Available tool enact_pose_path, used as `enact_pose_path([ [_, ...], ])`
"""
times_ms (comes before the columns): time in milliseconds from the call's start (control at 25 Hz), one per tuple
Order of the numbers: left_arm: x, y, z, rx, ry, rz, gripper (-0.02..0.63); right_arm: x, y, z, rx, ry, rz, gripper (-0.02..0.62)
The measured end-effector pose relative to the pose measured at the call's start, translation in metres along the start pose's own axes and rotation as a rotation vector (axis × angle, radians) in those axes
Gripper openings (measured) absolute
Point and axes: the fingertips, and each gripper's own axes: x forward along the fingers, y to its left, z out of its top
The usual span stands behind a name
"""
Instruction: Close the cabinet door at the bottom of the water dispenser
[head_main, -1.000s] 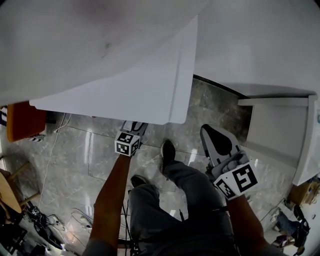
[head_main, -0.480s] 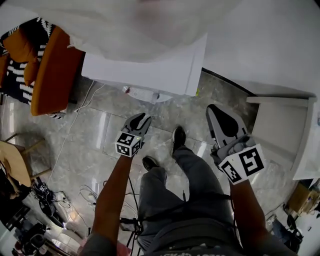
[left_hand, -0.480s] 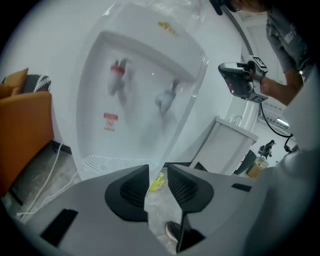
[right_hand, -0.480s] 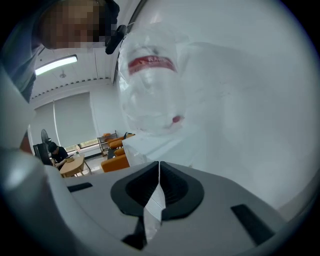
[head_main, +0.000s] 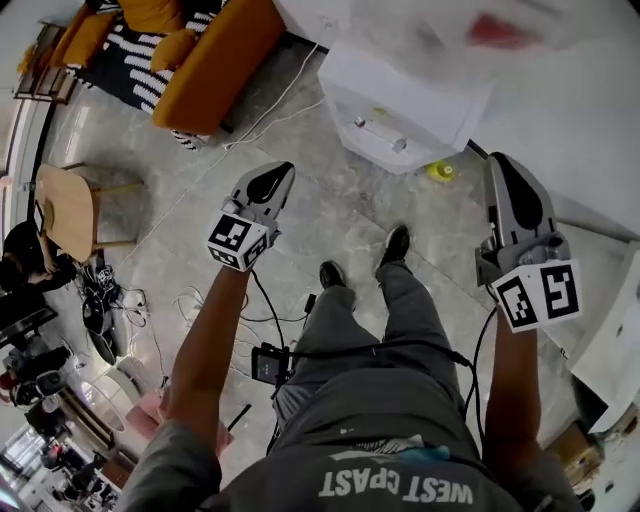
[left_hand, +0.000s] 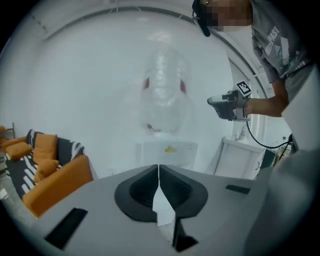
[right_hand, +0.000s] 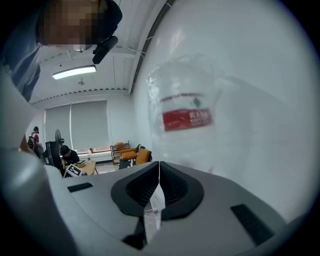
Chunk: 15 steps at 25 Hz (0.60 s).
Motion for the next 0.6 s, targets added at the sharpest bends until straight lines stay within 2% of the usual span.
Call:
enact_pose_path([
  [240,-0.108,0.033,0.107,0.076,-0.167,0.156,0.023,-0.004,0.061,0.078,-0.087,-0.084,0.075,0.029],
  [440,-0.193,0.049,0.172,0.112,-0.281,0.272,0.021,-0.01,0.115,0.133,-0.16,-0.147,0.15,0.029],
  [600,-0.25,0.048,0.216,0.131,-0.36,0.319,0.021,-0.027,0.149,0.165,-0.191,-0.191,0.195,0.028],
])
